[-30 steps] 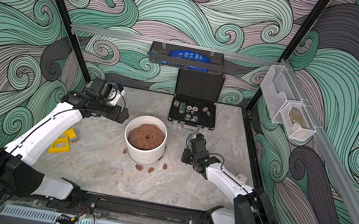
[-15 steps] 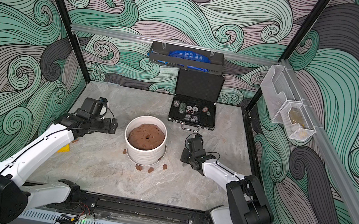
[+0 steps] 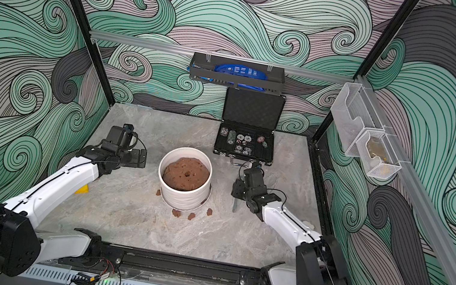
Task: Scrub the dried mud off the ceramic pot
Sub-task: Reset both arms
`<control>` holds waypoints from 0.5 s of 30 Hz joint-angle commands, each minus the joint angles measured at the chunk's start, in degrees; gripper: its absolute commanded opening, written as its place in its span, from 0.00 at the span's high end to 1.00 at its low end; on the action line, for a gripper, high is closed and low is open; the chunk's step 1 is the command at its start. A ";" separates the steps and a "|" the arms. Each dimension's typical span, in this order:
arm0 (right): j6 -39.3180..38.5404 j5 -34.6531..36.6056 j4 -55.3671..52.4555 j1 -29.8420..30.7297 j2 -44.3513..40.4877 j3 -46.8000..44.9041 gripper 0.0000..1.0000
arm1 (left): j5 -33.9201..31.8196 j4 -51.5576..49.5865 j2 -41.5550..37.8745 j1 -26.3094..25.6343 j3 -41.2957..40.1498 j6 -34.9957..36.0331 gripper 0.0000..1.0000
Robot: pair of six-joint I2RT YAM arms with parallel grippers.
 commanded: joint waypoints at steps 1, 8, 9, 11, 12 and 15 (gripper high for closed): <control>-5.94 -0.43 1.92 -3.07 -4.27 1.18 0.33 | -7.96 6.99 0.67 1.41 -2.18 -0.57 0.01; -15.33 6.60 21.00 -12.10 -7.24 -5.92 0.04 | -10.04 23.43 4.17 2.81 -8.46 3.07 0.01; -15.84 7.04 25.84 -13.29 -6.97 -7.99 0.03 | -10.11 25.09 4.68 2.87 -8.94 3.97 0.01; -15.90 7.52 35.24 -15.40 -6.37 -12.24 0.01 | -10.14 26.76 5.37 3.21 -9.59 4.76 0.01; -16.33 7.90 40.01 -16.02 -5.72 -14.16 0.01 | -9.34 27.52 5.55 3.44 -9.99 4.91 0.01; -19.76 9.77 51.15 -16.89 -2.49 -17.86 0.01 | -5.73 32.81 6.42 4.25 -12.19 5.88 0.01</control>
